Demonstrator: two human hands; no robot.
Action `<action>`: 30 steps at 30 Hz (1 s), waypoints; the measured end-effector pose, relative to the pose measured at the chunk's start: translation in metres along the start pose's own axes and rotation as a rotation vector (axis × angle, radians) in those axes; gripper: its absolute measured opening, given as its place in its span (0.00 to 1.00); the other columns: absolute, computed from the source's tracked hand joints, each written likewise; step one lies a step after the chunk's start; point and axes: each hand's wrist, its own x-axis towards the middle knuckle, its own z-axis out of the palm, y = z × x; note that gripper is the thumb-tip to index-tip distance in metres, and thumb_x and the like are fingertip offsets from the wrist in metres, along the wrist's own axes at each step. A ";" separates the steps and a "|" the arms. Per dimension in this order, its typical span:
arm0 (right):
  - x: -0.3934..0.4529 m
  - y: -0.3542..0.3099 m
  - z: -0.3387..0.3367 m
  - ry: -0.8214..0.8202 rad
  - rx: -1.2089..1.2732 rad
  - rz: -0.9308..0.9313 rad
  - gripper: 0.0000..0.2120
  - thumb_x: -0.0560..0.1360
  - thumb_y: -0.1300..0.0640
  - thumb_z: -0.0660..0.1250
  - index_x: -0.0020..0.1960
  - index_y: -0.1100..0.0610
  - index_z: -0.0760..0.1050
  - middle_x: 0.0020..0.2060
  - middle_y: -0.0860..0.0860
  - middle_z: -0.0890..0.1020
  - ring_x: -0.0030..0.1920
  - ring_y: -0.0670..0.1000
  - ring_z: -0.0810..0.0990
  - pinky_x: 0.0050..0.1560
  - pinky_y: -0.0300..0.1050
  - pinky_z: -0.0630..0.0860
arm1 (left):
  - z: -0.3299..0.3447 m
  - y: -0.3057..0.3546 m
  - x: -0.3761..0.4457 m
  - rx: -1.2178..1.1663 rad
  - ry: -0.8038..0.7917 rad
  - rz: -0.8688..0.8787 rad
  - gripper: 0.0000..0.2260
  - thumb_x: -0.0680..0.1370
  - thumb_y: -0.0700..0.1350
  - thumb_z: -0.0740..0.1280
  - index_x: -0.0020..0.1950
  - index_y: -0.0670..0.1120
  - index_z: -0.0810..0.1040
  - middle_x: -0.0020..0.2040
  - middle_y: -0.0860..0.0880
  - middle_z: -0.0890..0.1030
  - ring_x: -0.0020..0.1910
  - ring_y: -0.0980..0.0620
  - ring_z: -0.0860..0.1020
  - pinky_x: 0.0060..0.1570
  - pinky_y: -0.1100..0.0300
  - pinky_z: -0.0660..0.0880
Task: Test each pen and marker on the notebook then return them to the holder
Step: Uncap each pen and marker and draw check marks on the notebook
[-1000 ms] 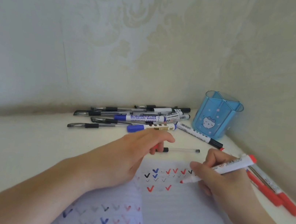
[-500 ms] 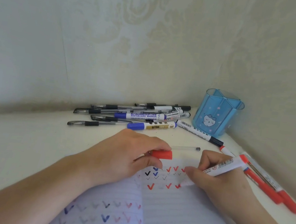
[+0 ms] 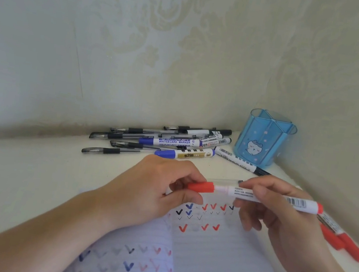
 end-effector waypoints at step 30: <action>0.003 0.000 -0.012 0.029 -0.304 -0.214 0.19 0.69 0.33 0.67 0.45 0.48 0.79 0.41 0.44 0.82 0.36 0.47 0.76 0.35 0.41 0.74 | 0.000 0.003 0.004 0.082 0.062 -0.182 0.16 0.79 0.62 0.56 0.51 0.55 0.78 0.40 0.56 0.78 0.40 0.56 0.74 0.41 0.64 0.70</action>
